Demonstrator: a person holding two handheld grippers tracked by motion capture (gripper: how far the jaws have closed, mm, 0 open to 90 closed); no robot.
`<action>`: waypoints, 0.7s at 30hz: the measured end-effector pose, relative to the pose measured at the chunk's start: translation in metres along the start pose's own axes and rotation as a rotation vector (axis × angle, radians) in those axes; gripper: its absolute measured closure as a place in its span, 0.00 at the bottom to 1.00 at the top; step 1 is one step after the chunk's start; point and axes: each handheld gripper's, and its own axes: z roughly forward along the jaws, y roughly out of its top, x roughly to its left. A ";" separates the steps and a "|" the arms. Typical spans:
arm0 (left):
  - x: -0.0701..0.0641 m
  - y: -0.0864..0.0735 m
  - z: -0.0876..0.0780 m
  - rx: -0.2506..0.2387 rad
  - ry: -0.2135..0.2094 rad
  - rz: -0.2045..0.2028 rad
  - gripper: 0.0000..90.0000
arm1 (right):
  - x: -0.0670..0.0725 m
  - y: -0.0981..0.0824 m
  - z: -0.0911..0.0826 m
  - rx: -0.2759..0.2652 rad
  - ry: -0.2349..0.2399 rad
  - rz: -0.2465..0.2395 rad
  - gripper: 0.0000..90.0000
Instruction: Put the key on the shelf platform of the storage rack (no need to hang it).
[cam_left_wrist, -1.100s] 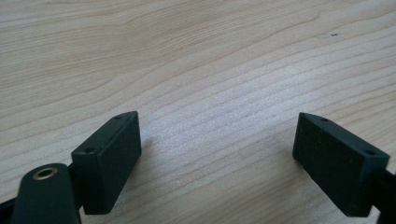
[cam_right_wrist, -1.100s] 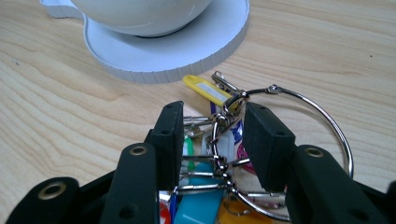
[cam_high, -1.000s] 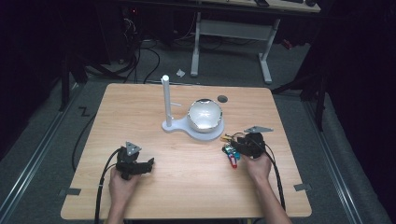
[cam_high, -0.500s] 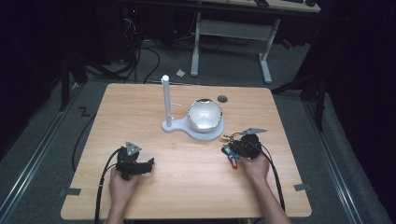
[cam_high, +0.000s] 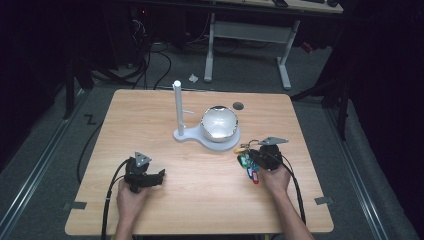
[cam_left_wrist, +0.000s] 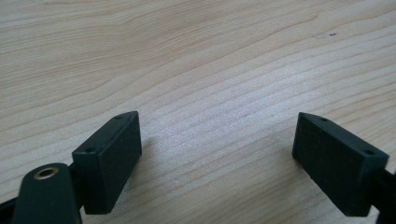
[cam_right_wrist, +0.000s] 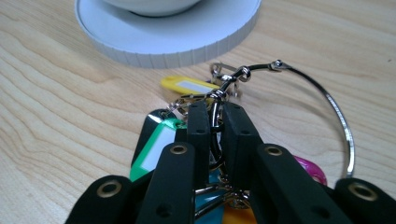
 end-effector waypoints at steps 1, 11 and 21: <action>0.000 0.000 0.000 0.000 0.000 0.000 0.18 | 0.000 0.001 -0.002 -0.011 -0.001 -0.006 0.92; 0.000 0.000 0.000 0.000 0.000 0.001 0.18 | -0.002 0.007 -0.029 -0.082 0.013 -0.015 0.92; 0.000 0.000 0.000 0.000 -0.002 0.002 0.18 | -0.003 0.014 -0.055 -0.134 0.029 -0.031 0.92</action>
